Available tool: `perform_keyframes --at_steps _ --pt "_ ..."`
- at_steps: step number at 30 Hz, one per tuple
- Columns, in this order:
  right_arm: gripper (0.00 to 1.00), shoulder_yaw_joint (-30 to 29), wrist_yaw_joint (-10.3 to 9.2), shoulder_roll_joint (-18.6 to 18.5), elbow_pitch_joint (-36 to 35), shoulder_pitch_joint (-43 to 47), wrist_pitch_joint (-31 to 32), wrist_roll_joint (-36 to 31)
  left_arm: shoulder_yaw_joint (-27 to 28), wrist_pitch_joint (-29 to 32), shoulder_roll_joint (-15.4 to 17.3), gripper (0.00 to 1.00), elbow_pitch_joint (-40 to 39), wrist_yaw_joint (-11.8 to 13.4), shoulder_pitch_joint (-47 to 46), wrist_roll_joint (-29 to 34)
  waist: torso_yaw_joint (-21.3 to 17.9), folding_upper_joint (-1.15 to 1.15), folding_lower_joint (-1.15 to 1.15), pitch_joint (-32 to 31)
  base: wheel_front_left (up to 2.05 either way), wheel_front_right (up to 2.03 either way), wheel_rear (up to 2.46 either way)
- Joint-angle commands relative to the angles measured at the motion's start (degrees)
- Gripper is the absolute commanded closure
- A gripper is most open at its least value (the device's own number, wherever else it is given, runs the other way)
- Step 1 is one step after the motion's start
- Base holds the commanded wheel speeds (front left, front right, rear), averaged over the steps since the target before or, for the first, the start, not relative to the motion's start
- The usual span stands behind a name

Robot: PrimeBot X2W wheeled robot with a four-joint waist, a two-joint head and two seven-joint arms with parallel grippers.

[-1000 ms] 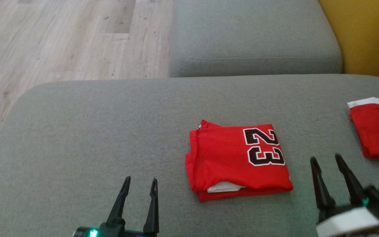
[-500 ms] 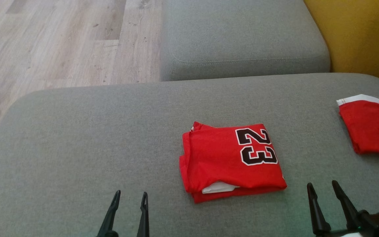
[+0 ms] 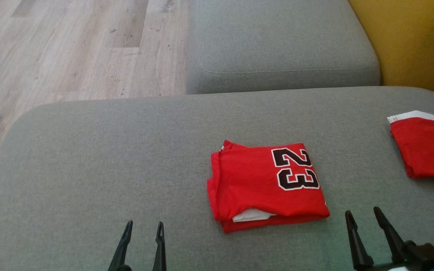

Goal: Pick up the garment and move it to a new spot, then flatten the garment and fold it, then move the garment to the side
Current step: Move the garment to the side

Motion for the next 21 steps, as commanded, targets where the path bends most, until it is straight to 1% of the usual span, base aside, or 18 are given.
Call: perform_keyframes --at_steps 1,14,21 --pt "0.0 1.1 0.37 -1.3 -1.8 -1.9 -0.8 0.0 2.3 -0.5 -0.8 0.0 -1.5 0.2 -1.2 0.2 0.0 0.0 0.0 0.0 0.0 0.0 0.0" --pt "0.0 0.9 0.37 -1.6 -1.1 -2.3 -0.8 0.7 2.2 -0.5 -0.9 0.0 -0.8 -0.3 -1.3 1.2 0.4 0.0 0.0 0.2 0.0 0.0 0.0" --pt "0.0 0.7 0.37 -1.8 0.3 -3.5 -0.8 0.7 2.0 -0.5 -1.0 0.0 -0.7 -0.4 -1.7 1.0 0.7 0.0 0.0 1.8 0.0 0.0 0.0"
